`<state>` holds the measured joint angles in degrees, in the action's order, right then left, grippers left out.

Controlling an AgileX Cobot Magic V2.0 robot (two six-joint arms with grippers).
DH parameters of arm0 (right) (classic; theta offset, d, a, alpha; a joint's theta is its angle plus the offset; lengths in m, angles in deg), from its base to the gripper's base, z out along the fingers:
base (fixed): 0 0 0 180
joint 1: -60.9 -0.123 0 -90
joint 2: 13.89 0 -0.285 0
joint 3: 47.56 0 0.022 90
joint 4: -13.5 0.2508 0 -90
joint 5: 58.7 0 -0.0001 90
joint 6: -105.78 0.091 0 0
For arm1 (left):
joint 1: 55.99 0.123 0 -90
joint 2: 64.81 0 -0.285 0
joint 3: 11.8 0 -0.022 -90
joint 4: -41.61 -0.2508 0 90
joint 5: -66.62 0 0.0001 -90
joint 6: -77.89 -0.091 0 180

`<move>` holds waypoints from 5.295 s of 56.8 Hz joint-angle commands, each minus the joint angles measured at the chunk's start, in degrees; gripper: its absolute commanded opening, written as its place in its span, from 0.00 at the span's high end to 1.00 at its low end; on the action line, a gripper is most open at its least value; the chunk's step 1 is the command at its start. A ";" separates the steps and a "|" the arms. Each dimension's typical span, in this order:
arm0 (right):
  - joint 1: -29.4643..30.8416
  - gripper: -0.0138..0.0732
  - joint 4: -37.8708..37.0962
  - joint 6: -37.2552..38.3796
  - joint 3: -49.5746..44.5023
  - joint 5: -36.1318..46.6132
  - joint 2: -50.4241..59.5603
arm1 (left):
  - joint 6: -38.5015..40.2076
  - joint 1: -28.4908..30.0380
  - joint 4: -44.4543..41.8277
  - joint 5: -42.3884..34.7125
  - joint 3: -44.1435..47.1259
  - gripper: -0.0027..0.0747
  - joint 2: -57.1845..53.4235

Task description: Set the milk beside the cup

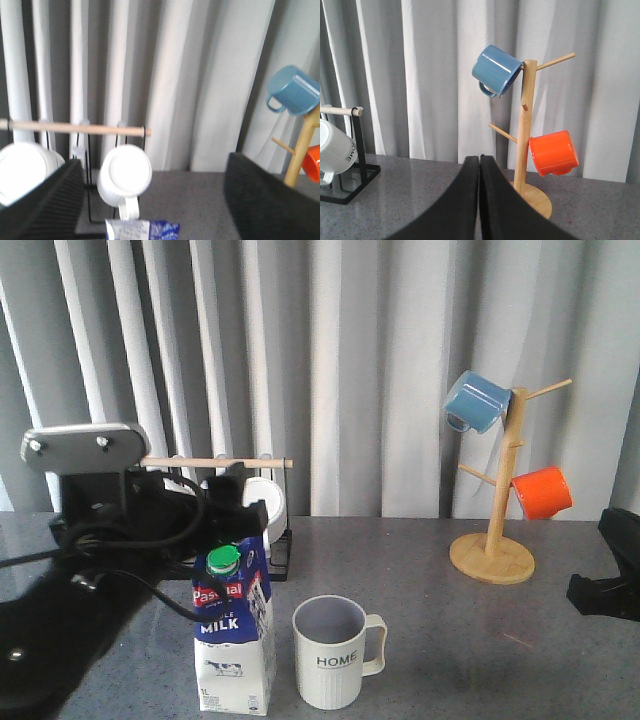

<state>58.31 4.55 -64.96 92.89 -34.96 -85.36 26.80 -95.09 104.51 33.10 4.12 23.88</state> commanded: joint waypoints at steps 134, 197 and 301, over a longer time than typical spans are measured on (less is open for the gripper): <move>0.22 0.85 -0.25 -0.18 1.73 3.63 1.02 | 51.66 39.32 -62.90 40.76 61.55 0.97 -82.38; 0.22 0.85 -0.25 -0.18 1.73 3.62 1.02 | 51.92 41.82 -63.51 39.47 61.47 0.97 -82.26; 3.57 0.85 2.68 -2.51 -39.86 -23.21 65.18 | 51.92 41.82 -63.51 39.47 61.47 0.97 -82.26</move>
<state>61.35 7.56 -67.11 53.63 -61.92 -21.16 78.33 -53.16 40.97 76.66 66.76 -57.70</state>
